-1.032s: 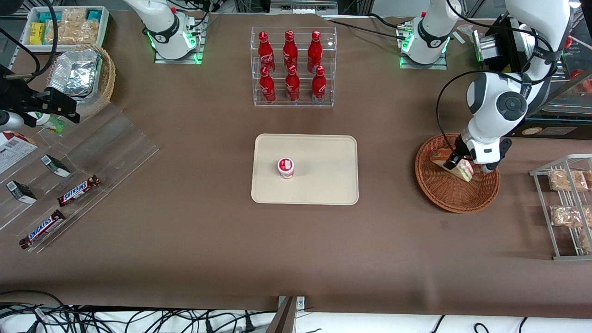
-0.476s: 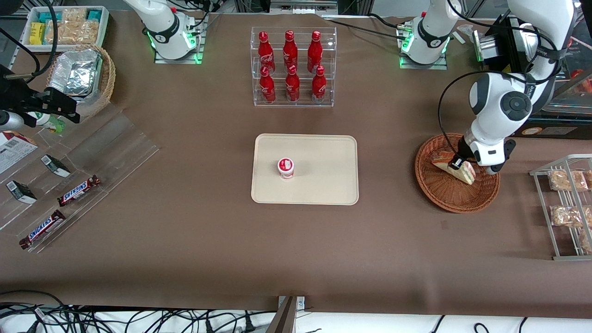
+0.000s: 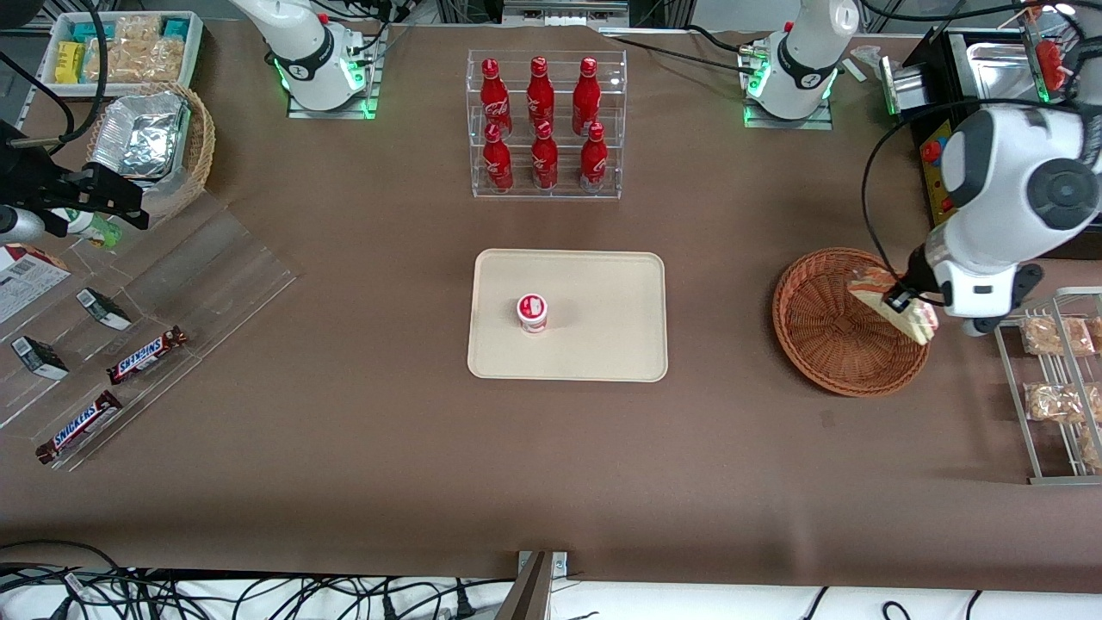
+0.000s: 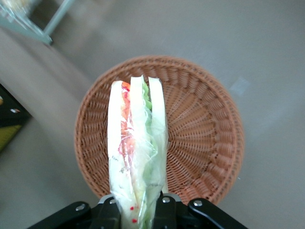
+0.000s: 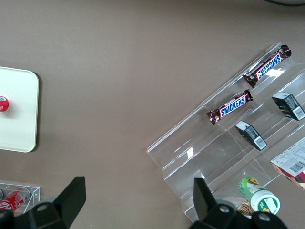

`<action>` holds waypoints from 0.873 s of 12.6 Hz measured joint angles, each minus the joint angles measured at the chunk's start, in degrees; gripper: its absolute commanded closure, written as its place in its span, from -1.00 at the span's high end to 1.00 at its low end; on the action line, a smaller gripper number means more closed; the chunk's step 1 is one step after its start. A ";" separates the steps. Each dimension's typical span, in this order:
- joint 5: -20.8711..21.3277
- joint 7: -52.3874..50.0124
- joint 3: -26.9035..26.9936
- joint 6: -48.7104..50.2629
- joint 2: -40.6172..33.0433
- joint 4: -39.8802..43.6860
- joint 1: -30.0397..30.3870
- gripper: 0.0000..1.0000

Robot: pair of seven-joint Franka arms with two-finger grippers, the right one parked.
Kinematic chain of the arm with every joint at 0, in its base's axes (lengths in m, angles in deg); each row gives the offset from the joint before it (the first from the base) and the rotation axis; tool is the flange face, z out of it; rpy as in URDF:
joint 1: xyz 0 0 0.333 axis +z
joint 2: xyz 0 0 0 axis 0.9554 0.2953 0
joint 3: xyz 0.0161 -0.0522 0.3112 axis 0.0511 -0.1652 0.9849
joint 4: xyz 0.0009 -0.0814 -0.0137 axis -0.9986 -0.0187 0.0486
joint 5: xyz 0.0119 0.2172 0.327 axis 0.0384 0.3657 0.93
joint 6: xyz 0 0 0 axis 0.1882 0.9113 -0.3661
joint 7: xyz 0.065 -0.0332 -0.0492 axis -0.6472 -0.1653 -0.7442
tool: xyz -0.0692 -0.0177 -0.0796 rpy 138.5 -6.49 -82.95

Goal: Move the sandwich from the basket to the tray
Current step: 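Lift the sandwich out of the basket with the left gripper, then carry the sandwich over the cream tray beside the yogurt cup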

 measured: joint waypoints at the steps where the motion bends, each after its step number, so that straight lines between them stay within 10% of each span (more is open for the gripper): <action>1: -0.96 2.17 -0.05 3.20 -0.02 3.16 -0.05 -1.00; 11: -9.84 20.86 -7.34 13.95 0.52 16.67 -1.86 -1.00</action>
